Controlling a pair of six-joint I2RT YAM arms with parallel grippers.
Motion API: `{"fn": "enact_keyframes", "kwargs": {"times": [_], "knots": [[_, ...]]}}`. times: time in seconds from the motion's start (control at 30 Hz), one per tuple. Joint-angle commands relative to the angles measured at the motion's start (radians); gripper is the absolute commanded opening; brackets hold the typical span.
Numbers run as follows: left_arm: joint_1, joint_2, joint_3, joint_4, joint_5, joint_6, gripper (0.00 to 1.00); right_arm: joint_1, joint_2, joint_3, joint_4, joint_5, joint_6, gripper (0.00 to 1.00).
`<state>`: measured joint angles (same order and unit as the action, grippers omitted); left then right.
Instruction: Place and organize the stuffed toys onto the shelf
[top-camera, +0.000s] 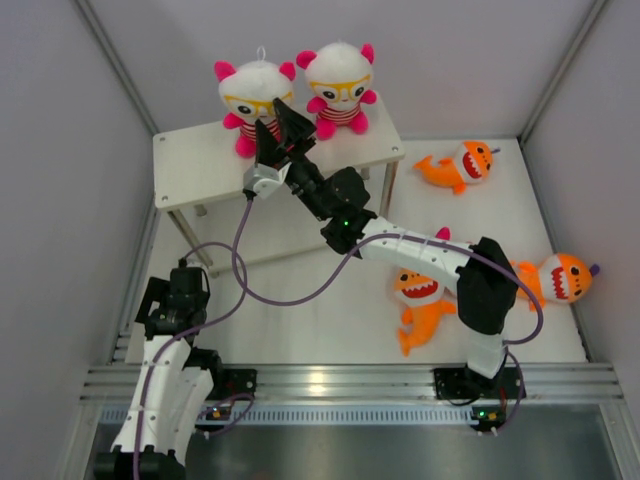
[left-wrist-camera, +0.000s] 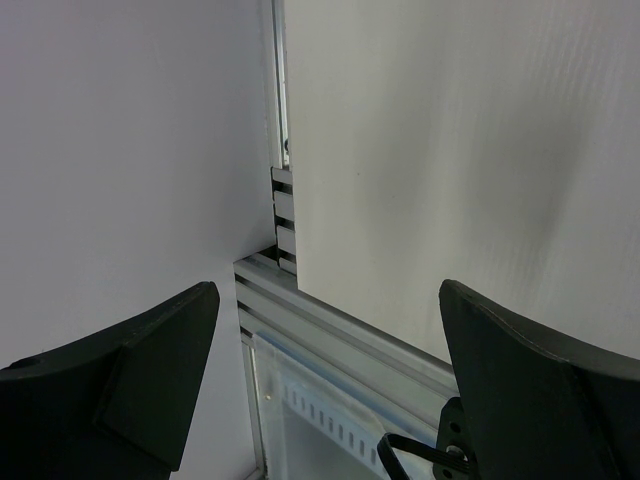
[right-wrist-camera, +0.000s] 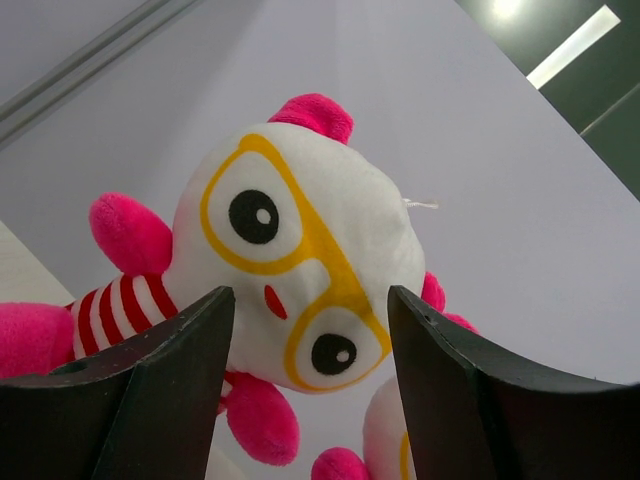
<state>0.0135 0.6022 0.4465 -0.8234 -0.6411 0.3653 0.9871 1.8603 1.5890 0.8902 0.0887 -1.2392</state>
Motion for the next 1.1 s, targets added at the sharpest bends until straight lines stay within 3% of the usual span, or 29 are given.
{"fn": "enact_keyframes", "kwargs": {"times": [0.0, 0.23, 0.37, 0.43, 0.9, 1.07], "knots": [[0.005, -0.010, -0.008, 0.006, -0.009, -0.011, 0.98, -0.010, -0.026, 0.005, 0.047, -0.001, -0.003, 0.64], [0.006, -0.008, -0.008, 0.006, -0.009, -0.012, 0.98, -0.007, -0.033, -0.004, 0.050, -0.003, -0.014, 0.77], [0.006, -0.009, -0.008, 0.006, -0.011, -0.012, 0.98, 0.005, -0.047, -0.021, 0.061, -0.004, -0.023, 0.95], [0.006, -0.010, -0.008, 0.006, -0.011, -0.011, 0.98, 0.010, -0.058, -0.035, 0.064, -0.009, -0.031, 0.99], [0.005, -0.021, -0.002, 0.006, -0.012, -0.011, 0.98, 0.107, -0.160, -0.104, 0.067, -0.017, -0.101, 0.99], [0.005, -0.028, 0.015, 0.001, -0.014, -0.008, 0.98, 0.192, -0.256, -0.182, 0.064, 0.046, -0.088, 0.99]]}}
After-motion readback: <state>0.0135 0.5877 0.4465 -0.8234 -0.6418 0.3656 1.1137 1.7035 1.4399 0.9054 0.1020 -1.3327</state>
